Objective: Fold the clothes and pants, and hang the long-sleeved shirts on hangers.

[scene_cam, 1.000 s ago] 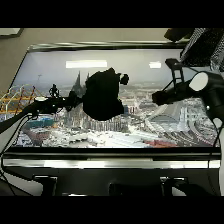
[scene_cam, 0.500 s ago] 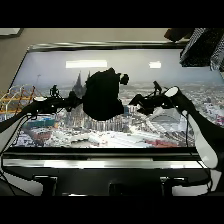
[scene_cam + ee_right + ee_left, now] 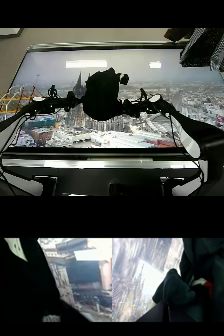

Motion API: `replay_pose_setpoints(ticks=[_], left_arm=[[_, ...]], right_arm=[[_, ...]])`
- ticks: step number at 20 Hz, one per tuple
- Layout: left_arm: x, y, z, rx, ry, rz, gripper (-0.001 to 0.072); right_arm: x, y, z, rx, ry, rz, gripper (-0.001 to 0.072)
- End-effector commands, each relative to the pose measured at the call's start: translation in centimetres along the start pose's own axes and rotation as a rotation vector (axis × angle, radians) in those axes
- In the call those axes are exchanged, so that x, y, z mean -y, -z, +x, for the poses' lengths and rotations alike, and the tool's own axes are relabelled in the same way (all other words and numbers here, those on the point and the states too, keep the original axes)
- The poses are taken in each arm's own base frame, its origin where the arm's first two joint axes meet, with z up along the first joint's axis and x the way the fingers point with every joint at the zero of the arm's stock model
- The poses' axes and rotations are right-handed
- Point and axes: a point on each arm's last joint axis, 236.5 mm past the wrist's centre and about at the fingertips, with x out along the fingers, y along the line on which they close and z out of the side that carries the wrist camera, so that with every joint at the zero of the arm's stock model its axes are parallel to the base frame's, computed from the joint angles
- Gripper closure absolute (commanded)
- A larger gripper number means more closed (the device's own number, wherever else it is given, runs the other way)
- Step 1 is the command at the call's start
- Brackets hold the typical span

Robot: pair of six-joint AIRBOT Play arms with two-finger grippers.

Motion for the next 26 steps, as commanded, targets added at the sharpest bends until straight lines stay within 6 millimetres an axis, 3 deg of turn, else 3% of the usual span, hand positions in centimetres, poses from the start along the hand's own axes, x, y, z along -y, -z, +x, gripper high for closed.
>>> replay_pose_setpoints(ticks=[1, 3, 5, 8, 10, 12, 14, 16, 18, 20, 23, 26], left_arm=[[0.6, -0.5, -0.6, 0.015, 0.008, 0.012, 0.0669], [2.7, -1.2, -2.1, 0.042, 0.016, 0.083, 0.0669], [6.9, -2.4, -4.9, 0.096, 0.018, 0.237, 0.0670], [15.8, -4.2, -11.7, 0.245, 0.038, 0.440, 0.0671], [22.8, -4.2, -17.4, 0.366, 0.096, 0.550, 0.0671], [29.3, -2.6, -23.5, 0.477, 0.185, 0.621, 0.0671], [34.5, 0.3, -29.6, 0.574, 0.273, 0.689, 0.0670], [38.0, 3.9, -35.0, 0.660, 0.339, 0.775, 0.0669], [40.1, 8.0, -39.2, 0.721, 0.393, 0.844, 0.0669], [41.5, 11.9, -42.7, 0.775, 0.440, 0.903, 0.0668], [42.5, 16.5, -46.7, 0.840, 0.496, 0.970, 0.0668], [42.7, 17.9, -47.8, 0.857, 0.511, 0.989, 0.0668]], right_arm=[[-0.9, -0.3, 0.2, 0.021, -0.014, -0.003, 0.0665], [-3.4, -1.4, -1.8, 0.056, -0.053, -0.061, 0.0663], [-7.8, -3.5, -6.3, 0.157, -0.107, -0.150, 0.0664], [-16.4, -6.4, -17.4, 0.387, -0.177, -0.345, 0.0664], [-22.1, -5.9, -25.7, 0.527, -0.213, -0.463, 0.0664], [-26.7, -3.3, -33.5, 0.649, -0.231, -0.569, 0.0664], [-29.9, 0.8, -40.6, 0.780, -0.214, -0.680, 0.0664], [-32.2, 6.3, -46.6, 0.880, -0.230, -0.775, 0.0663], [-33.6, 12.3, -51.1, 0.959, -0.285, -0.846, 0.0663], [-33.6, 17.6, -53.9, 1.000, -0.314, -0.898, 0.0663], [-33.6, 23.0, -57.0, 1.063, -0.387, -0.909, 0.0663], [-34.1, 23.9, -59.1, 1.136, -0.438, -0.895, 0.0663]])
